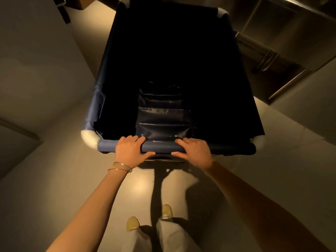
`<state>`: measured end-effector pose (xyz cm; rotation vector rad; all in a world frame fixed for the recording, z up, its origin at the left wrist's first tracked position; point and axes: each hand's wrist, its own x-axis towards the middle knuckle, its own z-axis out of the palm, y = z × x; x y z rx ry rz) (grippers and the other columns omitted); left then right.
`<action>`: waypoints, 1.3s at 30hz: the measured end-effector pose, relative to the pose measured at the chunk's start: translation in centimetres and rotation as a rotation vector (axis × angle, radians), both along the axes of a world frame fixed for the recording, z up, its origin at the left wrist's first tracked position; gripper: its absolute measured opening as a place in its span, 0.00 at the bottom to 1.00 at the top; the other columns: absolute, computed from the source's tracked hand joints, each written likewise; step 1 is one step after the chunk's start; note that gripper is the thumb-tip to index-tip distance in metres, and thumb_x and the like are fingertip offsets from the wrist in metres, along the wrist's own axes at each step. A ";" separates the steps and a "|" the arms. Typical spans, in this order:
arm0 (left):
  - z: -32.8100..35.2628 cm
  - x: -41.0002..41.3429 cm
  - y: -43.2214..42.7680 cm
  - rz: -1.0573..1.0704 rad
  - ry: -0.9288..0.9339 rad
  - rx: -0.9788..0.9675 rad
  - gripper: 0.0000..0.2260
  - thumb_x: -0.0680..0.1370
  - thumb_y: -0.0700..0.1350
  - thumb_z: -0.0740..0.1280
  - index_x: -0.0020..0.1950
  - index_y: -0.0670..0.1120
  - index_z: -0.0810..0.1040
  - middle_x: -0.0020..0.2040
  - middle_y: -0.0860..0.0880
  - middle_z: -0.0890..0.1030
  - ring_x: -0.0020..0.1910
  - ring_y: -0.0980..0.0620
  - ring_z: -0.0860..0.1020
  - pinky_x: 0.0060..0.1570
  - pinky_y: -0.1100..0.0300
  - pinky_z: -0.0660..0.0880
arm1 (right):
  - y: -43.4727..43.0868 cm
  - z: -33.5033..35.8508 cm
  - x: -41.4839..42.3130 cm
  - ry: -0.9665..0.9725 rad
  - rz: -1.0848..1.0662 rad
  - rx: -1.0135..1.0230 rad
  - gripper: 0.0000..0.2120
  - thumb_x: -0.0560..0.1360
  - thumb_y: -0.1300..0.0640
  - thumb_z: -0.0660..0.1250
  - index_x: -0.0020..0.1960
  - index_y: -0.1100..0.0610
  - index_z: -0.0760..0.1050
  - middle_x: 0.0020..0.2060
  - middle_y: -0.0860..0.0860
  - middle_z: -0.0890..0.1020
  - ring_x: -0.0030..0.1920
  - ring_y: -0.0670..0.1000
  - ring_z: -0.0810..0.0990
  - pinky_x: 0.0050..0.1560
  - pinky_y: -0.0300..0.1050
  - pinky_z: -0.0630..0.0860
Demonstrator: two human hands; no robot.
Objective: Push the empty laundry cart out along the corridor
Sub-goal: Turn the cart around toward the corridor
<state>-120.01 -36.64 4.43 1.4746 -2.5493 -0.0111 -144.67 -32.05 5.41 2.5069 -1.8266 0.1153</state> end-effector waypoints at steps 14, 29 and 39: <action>-0.6 1.4 10.7 0.057 0.053 -0.021 0.28 0.69 0.68 0.55 0.44 0.45 0.78 0.32 0.47 0.77 0.31 0.48 0.74 0.35 0.58 0.68 | 9.4 -1.0 0.8 0.027 0.094 -0.154 0.24 0.72 0.33 0.54 0.51 0.50 0.75 0.37 0.48 0.83 0.34 0.49 0.81 0.27 0.39 0.69; 0.2 -0.7 27.1 0.116 0.093 0.018 0.22 0.69 0.66 0.59 0.42 0.48 0.78 0.31 0.49 0.78 0.29 0.47 0.76 0.29 0.58 0.67 | 20.8 -1.8 -2.9 -0.047 0.320 -0.288 0.22 0.71 0.32 0.58 0.49 0.49 0.78 0.33 0.47 0.81 0.30 0.49 0.80 0.25 0.40 0.71; 0.3 -3.2 26.3 0.208 0.137 0.071 0.19 0.71 0.66 0.60 0.42 0.50 0.75 0.31 0.51 0.78 0.28 0.51 0.76 0.26 0.59 0.69 | 15.6 -1.4 -5.3 -0.057 0.468 -0.234 0.26 0.72 0.33 0.53 0.48 0.51 0.79 0.33 0.49 0.81 0.30 0.51 0.80 0.26 0.40 0.72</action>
